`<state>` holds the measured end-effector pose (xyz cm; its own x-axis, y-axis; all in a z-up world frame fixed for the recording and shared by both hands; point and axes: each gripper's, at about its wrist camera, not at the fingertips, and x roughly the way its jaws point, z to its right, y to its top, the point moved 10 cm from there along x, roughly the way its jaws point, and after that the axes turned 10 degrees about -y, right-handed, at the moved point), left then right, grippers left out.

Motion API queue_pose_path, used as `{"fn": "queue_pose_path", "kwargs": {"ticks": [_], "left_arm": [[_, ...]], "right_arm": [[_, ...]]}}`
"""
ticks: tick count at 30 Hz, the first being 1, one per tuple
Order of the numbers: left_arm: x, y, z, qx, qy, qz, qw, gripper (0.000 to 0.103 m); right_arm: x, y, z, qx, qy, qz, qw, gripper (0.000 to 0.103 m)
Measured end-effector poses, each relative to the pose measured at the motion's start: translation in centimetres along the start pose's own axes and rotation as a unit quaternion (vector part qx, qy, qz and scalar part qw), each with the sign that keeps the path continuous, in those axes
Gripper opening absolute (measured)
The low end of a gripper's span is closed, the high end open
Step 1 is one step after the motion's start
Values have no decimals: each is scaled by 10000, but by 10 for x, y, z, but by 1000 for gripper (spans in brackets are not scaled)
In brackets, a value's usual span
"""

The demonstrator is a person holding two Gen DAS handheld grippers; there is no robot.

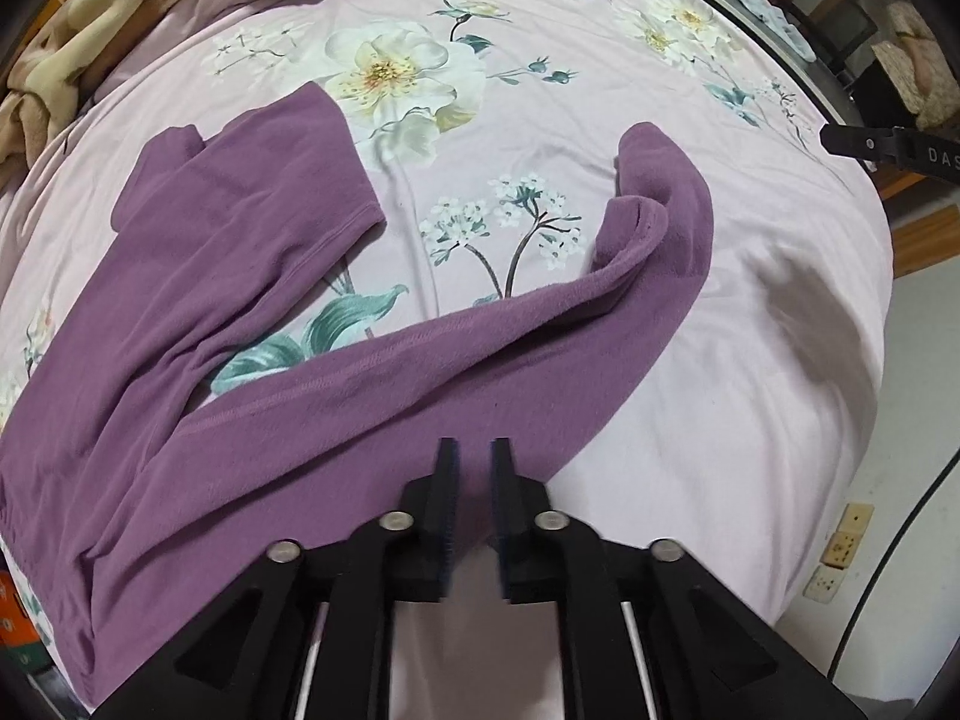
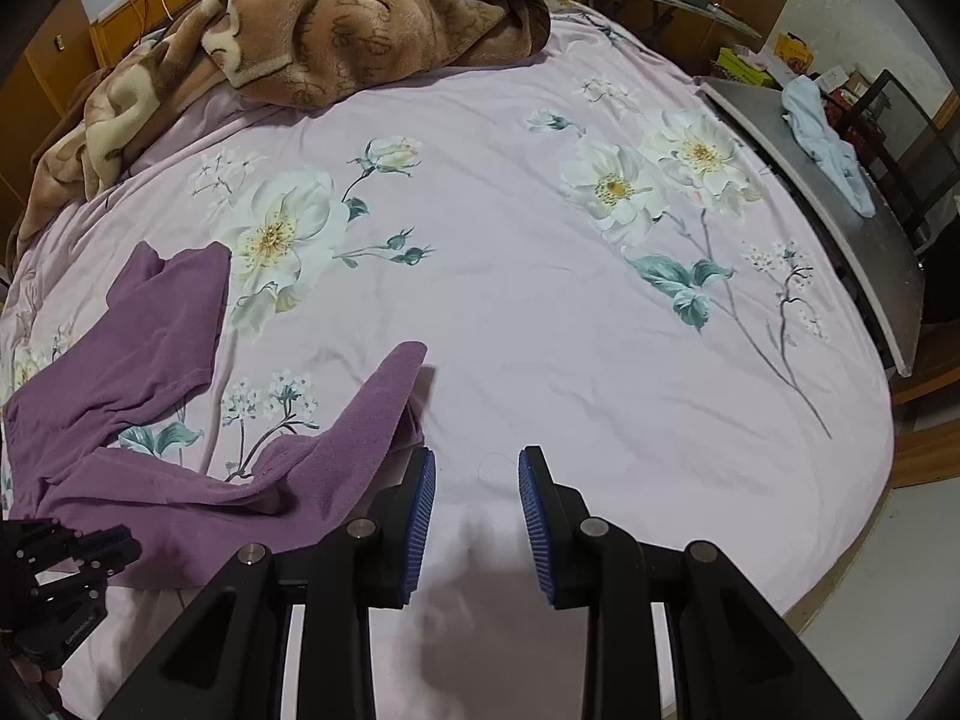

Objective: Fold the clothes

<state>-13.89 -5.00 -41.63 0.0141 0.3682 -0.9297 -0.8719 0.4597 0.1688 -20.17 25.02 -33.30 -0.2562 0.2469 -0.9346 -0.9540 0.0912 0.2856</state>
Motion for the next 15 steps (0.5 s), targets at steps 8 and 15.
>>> {"fn": "queue_pose_path", "kwargs": {"ticks": [8,15], "left_arm": [[22,33,9,212,-123,43,9997,49],[48,56,27,660,-308,-127,9973,51]], "right_arm": [[31,-1,-19,227,871,-364,9953,31],[79,6,-39,1163,1976,-1039,9678,31]]}}
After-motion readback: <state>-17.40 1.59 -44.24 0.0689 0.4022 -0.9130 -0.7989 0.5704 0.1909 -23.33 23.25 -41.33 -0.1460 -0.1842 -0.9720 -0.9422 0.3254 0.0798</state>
